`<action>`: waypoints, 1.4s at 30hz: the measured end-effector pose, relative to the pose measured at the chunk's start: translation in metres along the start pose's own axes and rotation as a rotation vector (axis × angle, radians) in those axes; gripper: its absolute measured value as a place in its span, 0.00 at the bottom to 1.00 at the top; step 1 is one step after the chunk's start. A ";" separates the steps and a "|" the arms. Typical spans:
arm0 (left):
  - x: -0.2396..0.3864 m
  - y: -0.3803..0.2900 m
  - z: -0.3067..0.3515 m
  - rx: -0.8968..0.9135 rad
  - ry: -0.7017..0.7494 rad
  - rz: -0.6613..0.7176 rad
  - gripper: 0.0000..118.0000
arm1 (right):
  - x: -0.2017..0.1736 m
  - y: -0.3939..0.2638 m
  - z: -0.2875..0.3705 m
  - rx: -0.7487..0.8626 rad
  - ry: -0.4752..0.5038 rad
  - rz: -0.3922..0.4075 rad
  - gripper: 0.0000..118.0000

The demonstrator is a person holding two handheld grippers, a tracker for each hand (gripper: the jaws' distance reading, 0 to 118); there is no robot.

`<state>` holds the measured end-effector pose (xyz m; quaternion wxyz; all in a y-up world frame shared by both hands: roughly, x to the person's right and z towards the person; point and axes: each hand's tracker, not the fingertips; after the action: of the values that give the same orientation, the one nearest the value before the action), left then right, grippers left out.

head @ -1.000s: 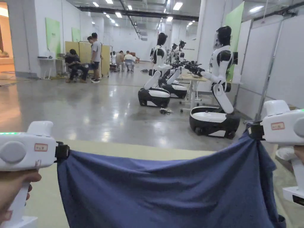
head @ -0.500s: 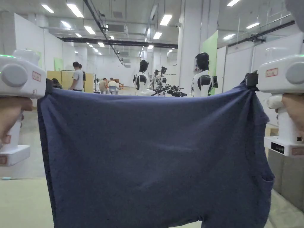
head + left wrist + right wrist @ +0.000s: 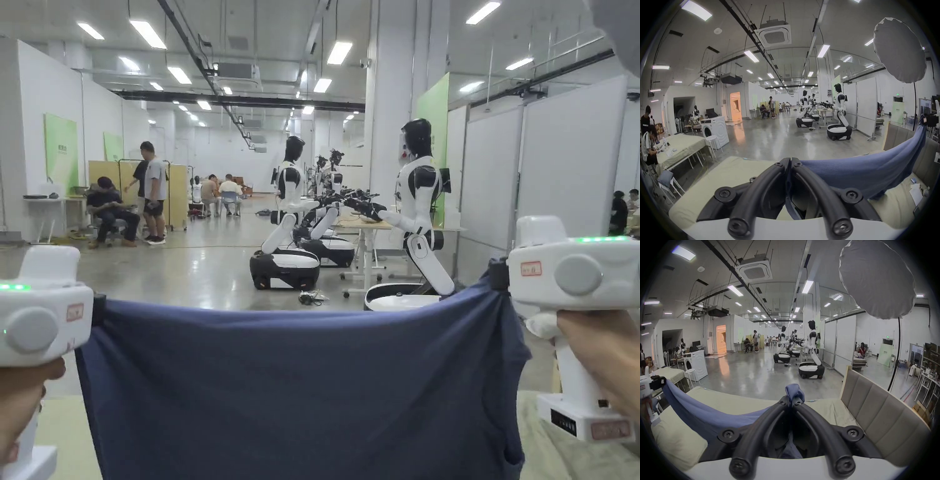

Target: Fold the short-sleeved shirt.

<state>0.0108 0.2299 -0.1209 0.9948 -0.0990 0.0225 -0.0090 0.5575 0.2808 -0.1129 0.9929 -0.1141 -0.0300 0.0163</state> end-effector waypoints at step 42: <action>-0.023 -0.363 0.330 -0.396 -0.205 -0.060 0.71 | 0.002 -0.411 0.305 -0.398 0.169 0.066 0.80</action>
<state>-0.0019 -0.0608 0.2754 0.9523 -0.2934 -0.0804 -0.0239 0.5501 -0.0503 0.2775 0.9488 -0.3095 0.0544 0.0326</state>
